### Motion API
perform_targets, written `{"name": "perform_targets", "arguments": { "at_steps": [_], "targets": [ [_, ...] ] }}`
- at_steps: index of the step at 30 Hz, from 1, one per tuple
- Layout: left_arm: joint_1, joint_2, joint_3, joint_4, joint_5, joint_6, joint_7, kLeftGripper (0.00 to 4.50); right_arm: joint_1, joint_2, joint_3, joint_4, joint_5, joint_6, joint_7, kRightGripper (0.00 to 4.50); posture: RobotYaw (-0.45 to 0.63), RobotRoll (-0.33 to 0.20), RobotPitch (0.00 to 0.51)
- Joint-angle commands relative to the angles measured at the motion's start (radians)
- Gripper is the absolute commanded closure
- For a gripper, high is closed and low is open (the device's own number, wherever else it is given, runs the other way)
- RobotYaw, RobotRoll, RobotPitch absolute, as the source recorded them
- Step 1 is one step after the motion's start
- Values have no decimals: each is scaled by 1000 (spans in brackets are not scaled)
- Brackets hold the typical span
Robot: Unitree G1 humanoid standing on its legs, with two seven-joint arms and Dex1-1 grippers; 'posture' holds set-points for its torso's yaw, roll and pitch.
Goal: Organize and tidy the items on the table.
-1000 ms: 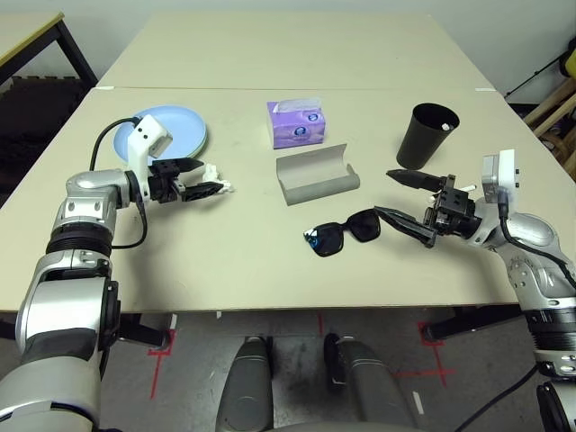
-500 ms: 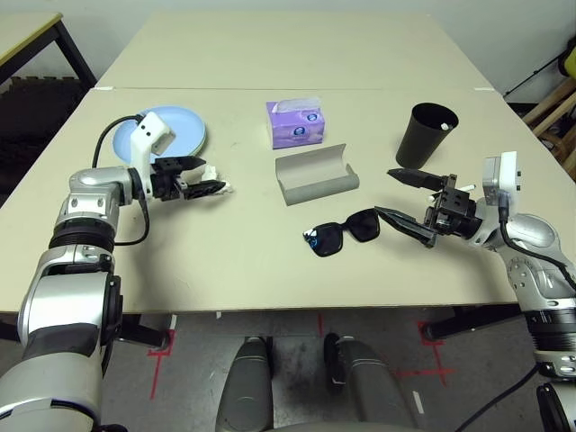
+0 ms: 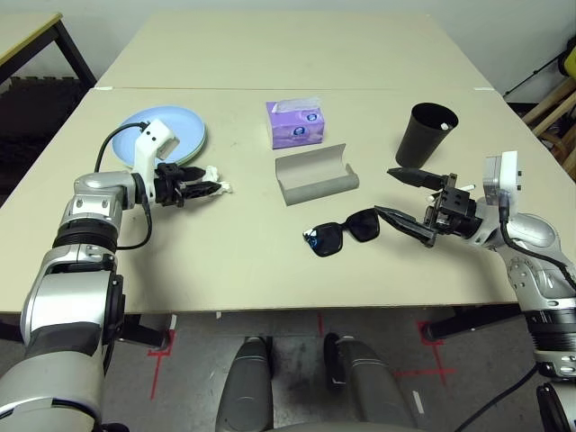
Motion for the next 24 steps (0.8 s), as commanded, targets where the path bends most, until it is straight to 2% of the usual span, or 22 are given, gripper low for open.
{"name": "perform_targets", "arguments": {
  "at_steps": [1,10,13,15,17,20,24],
  "targets": [
    [-22,-5,10,-2,-10,24,0,4466,2,2,4,-16,2,3,-2,0,112,0,155],
    [-55,-24,116,-109,-116,128,69,4466,4,4,4,-13,-1,1,-4,0,112,0,153],
    [-68,-33,166,-157,-157,176,136,4466,5,6,6,-13,-1,1,-3,0,119,0,152],
    [-82,-30,174,-153,-148,164,198,4466,3,7,8,-13,-1,2,-2,0,133,0,147],
    [-110,-25,187,-119,-131,125,295,4466,2,8,9,-13,0,2,0,0,133,0,146],
    [-176,-17,216,-32,-92,26,578,4466,-2,8,10,-10,0,3,3,0,133,0,146],
    [-238,-20,242,57,-79,-31,800,4466,-7,9,10,-6,-1,1,6,0,142,0,141]
  ]
}}
